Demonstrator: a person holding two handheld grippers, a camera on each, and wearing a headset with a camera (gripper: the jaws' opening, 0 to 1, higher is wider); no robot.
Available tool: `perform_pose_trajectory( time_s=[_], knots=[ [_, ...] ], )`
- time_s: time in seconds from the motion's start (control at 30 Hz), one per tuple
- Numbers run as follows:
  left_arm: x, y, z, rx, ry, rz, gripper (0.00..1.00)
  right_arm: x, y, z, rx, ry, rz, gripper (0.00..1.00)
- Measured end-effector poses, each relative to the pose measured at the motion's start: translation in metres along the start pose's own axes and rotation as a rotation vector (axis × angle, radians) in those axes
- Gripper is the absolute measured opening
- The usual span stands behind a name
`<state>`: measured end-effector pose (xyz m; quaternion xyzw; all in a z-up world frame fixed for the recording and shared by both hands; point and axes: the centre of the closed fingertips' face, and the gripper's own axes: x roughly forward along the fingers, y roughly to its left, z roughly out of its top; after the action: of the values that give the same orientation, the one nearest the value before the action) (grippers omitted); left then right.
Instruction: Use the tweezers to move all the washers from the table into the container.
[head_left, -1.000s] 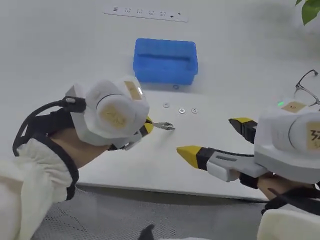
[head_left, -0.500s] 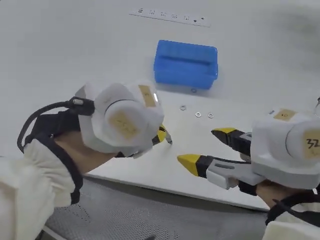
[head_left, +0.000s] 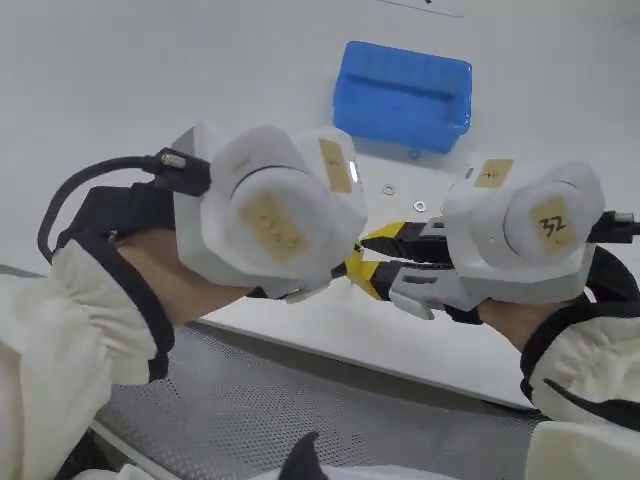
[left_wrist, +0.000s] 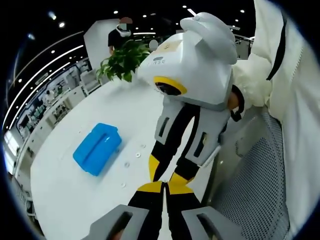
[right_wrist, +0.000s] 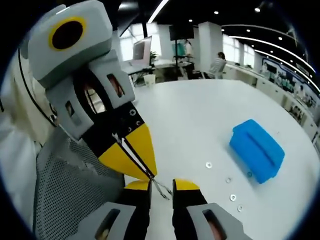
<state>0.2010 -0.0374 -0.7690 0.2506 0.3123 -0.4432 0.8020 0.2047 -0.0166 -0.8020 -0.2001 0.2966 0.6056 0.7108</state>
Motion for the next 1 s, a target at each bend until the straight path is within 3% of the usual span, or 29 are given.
perform_pose_trajectory(
  time_s=[0.2, 0.4, 0.63, 0.9, 0.93, 1.0],
  knots=[
    [0.002, -0.002, 0.005, -0.026, -0.015, -0.006, 0.00, 0.005, 0.003, -0.007, -0.071, 0.024, 0.029, 0.05],
    [0.000, -0.002, 0.007, -0.019, -0.008, -0.001, 0.00, 0.006, 0.003, -0.008, -0.070, 0.020, 0.046, 0.05],
    [-0.005, 0.004, 0.015, -0.012, -0.028, 0.051, 0.00, 0.004, 0.000, 0.001, -0.078, -0.008, 0.039, 0.04],
    [-0.012, 0.016, 0.020, -0.067, -0.131, 0.163, 0.01, 0.000, -0.005, 0.006, -0.066, -0.009, 0.021, 0.02],
    [-0.013, 0.017, 0.020, -0.076, -0.139, 0.167, 0.04, 0.000, -0.005, 0.006, -0.065, -0.009, 0.022, 0.02],
    [-0.018, 0.020, 0.019, -0.149, -0.172, 0.193, 0.18, -0.001, -0.007, 0.008, -0.062, -0.010, 0.020, 0.02]
  ],
)
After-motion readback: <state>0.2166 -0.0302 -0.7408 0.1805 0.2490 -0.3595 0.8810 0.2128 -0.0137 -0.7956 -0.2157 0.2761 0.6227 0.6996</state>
